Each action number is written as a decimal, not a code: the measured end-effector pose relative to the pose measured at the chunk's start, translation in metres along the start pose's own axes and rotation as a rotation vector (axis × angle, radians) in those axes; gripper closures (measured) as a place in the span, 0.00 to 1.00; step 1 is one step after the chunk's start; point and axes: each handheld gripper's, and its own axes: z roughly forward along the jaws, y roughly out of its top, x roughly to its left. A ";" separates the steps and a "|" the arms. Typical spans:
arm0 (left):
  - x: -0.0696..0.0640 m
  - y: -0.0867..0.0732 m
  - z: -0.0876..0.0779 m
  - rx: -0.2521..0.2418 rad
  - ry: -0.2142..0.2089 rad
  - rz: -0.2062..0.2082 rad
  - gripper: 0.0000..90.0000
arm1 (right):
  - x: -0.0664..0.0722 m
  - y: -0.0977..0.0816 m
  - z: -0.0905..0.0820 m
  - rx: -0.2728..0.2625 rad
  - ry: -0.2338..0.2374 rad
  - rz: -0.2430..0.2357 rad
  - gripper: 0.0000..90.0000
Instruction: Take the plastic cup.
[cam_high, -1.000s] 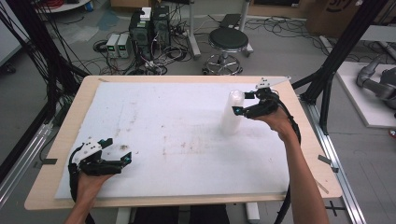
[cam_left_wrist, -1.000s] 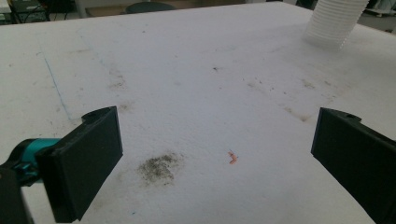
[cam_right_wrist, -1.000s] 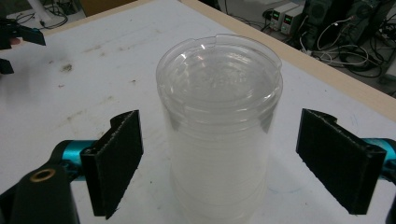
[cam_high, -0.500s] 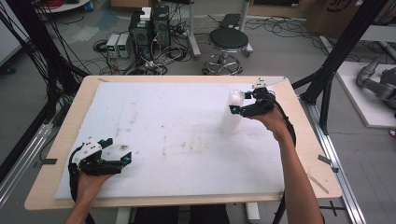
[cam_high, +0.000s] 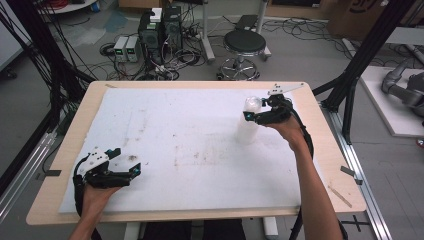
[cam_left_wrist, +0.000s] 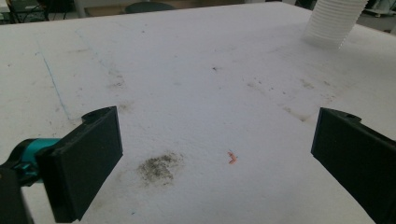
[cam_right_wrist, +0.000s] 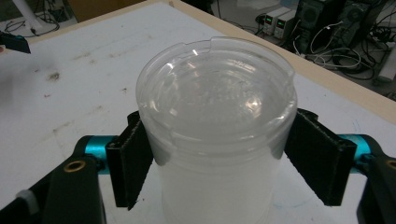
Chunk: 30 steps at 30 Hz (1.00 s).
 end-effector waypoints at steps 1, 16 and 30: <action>0.000 0.000 0.000 -0.001 0.001 -0.001 0.02 | 0.000 0.000 0.000 -0.006 0.000 -0.006 0.32; 0.000 0.000 0.000 0.000 -0.001 0.000 0.02 | 0.002 0.002 -0.002 -0.009 -0.007 -0.021 0.40; 0.000 0.000 0.000 0.001 -0.002 0.000 0.02 | 0.005 0.007 -0.010 -0.051 -0.007 -0.011 0.40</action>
